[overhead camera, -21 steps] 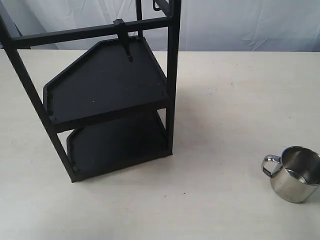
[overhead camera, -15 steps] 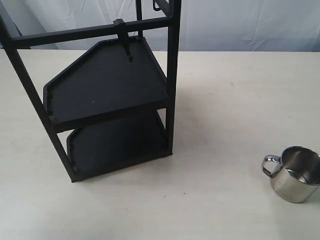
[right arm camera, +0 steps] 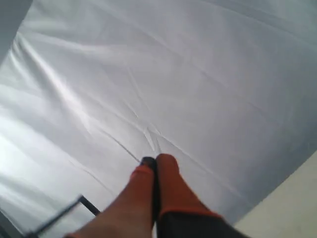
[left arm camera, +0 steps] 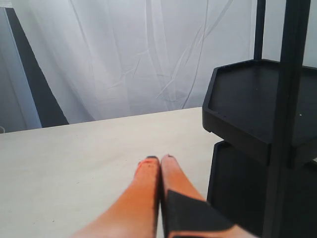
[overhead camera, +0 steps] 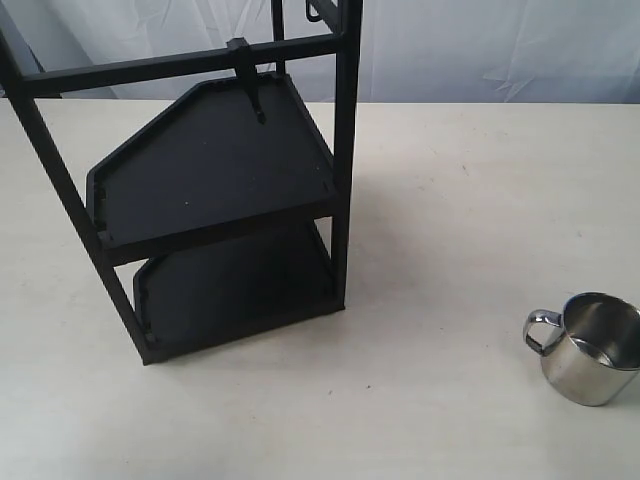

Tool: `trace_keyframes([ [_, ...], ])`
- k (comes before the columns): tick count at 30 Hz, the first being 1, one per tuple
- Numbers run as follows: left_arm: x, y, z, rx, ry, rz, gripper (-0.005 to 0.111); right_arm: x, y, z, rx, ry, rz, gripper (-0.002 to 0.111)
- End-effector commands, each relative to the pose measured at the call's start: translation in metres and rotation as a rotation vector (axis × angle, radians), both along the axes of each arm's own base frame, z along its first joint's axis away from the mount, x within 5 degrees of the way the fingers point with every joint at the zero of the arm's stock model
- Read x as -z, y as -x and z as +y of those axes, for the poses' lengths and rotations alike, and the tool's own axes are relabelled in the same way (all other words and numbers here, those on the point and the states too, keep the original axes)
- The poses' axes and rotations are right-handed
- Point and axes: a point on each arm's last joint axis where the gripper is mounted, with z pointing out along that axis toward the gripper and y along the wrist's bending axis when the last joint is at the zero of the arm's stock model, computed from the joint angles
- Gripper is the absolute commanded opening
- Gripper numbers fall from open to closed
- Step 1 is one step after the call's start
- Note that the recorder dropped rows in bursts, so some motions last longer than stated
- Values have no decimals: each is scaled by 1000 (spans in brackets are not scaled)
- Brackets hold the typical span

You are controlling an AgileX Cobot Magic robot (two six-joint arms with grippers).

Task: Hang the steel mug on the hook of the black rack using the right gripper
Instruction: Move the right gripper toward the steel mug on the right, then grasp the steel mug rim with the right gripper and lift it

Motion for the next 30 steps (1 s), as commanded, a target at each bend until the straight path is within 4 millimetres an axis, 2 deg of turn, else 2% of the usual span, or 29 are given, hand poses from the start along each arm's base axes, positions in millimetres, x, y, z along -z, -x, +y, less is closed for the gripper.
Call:
trace_keyframes([
  [1,-1,0,0,5,3,-9,2,-28,0,-1,73,537,313,-1],
  [4,-1,0,0,5,3,-9,2,-34,-19,-11,70,717,729,-1],
  [6,-1,0,0,5,3,-9,2,-32,-39,-14,-8,815,988,-1],
  [9,-1,0,0,5,3,-9,2,-25,-75,-9,-173,810,1223,-1],
  [12,-1,0,0,5,3,-9,2,-16,-108,2,-359,812,1310,-1],
  [15,-1,0,0,5,3,-9,2,-1,-136,6,-445,804,1379,2],
  [17,-1,0,0,5,3,-9,2,13,-150,5,-478,802,1450,14],
  [21,-1,0,0,5,3,-9,2,38,-165,6,-526,785,1546,48],
  [23,-1,0,0,5,3,-9,2,47,-171,6,-538,781,1570,58],
  [30,-1,0,0,5,3,-9,2,73,-189,4,-540,816,1595,58],
])
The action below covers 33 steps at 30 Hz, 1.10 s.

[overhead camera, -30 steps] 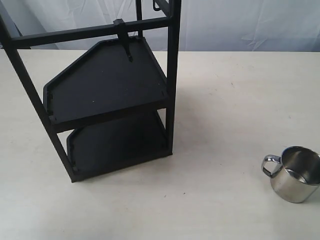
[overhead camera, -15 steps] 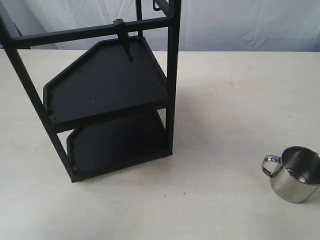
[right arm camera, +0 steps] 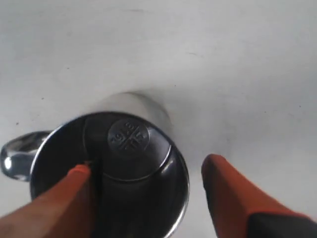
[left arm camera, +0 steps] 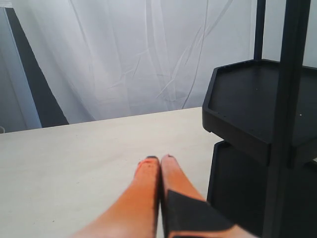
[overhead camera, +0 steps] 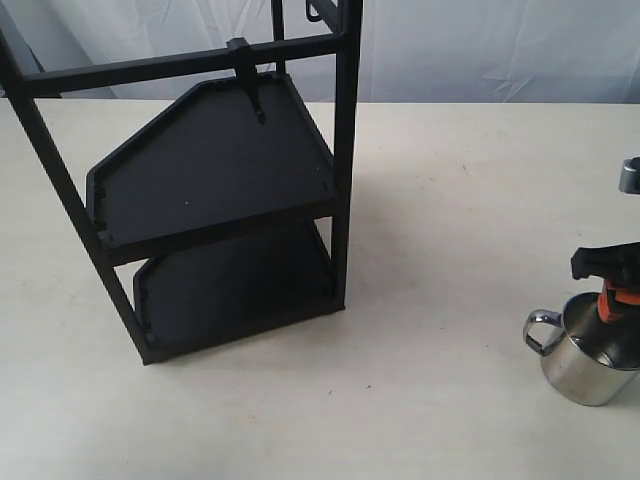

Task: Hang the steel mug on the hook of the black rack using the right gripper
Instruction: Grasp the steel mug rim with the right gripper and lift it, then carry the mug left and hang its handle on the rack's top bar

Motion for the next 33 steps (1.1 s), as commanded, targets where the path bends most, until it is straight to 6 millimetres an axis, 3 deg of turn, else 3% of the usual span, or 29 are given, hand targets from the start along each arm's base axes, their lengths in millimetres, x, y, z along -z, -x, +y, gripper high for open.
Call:
trace_keyframes([
  [1,-1,0,0,5,3,-9,2,11,-12,-1,-24,20,-21,58],
  [6,-1,0,0,5,3,-9,2,22,-20,-1,-26,21,-30,51],
  [8,-1,0,0,5,3,-9,2,26,-23,-1,-27,21,-36,38],
  [12,-1,0,0,5,3,-9,2,30,-22,0,-18,12,-2,-1],
  [17,-1,0,0,5,3,-9,2,23,-14,3,4,-24,36,-1],
  [21,-1,0,0,5,3,-9,2,2,-5,9,-9,-93,-10,-1],
  [24,-1,0,0,5,3,-9,2,-39,19,22,-54,-238,-111,-1],
  [29,-1,0,0,5,3,-9,2,-95,46,64,-215,-764,-303,-1],
  [33,-1,0,0,5,3,-9,2,-105,42,80,-249,-932,-335,-1],
])
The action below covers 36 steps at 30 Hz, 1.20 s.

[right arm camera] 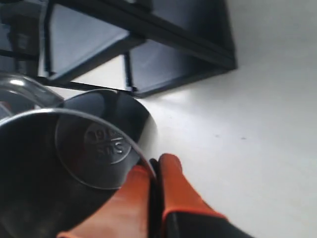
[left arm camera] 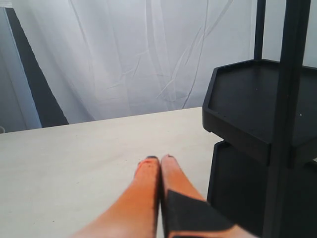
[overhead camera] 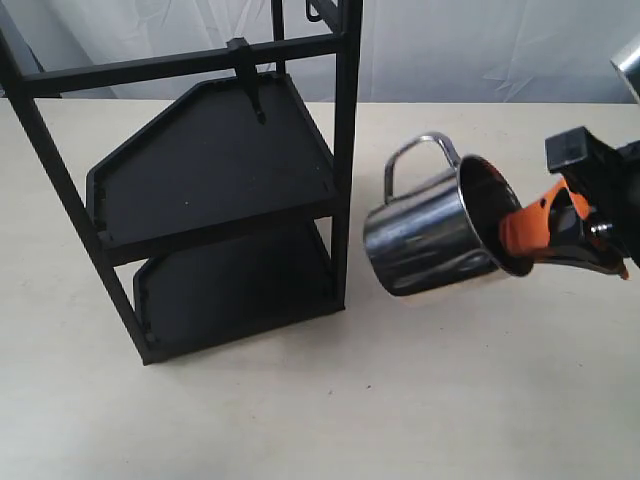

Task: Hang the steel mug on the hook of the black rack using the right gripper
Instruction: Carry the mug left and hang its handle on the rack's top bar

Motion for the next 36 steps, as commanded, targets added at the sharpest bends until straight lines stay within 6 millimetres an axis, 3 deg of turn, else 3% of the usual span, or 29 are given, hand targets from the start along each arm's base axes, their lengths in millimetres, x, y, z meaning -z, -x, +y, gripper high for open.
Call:
trace_keyframes([
  [1,-1,0,0,5,3,-9,2,-8,-6,15,-22,-130,-42,-1],
  [9,-1,0,0,5,3,-9,2,-3,-16,59,-140,-304,-47,-1],
  [18,-1,0,0,5,3,-9,2,-6,-37,81,-181,-289,-48,-1],
  [22,-1,0,0,5,3,-9,2,1,-47,83,-181,-266,-26,-1],
  [29,-1,0,0,5,3,-9,2,34,-61,85,-182,-169,61,-1],
  [36,-1,0,0,5,3,-9,2,49,-70,79,-137,-21,16,-1],
])
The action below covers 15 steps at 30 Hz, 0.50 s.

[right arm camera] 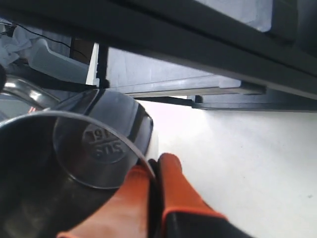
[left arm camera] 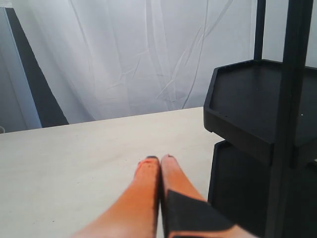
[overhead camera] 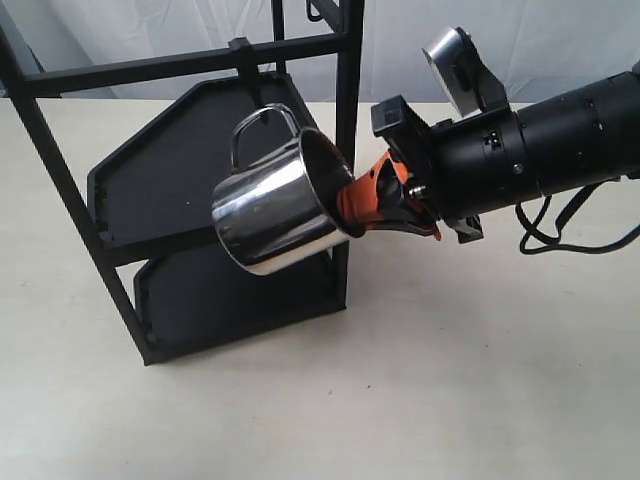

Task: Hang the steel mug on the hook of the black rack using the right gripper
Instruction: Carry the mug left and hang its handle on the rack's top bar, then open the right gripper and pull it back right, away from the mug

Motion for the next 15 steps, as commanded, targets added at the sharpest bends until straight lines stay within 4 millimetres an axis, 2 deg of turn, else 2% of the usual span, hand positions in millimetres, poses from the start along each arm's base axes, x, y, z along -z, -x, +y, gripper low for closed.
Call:
trace_keyframes([
  [1,-1,0,0,5,3,-9,2,12,-8,-7,57,117,-38,-1],
  [3,-1,0,0,5,3,-9,2,12,-8,-7,58,116,-37,8],
  [4,-1,0,0,5,3,-9,2,12,-8,-7,58,116,-37,19],
  [9,-1,0,0,5,3,-9,2,11,-7,-6,48,102,-23,51],
  [11,-1,0,0,5,3,-9,2,10,-5,-6,36,95,-15,57],
  [15,-1,0,0,5,3,-9,2,9,-3,-5,20,87,-9,57],
])
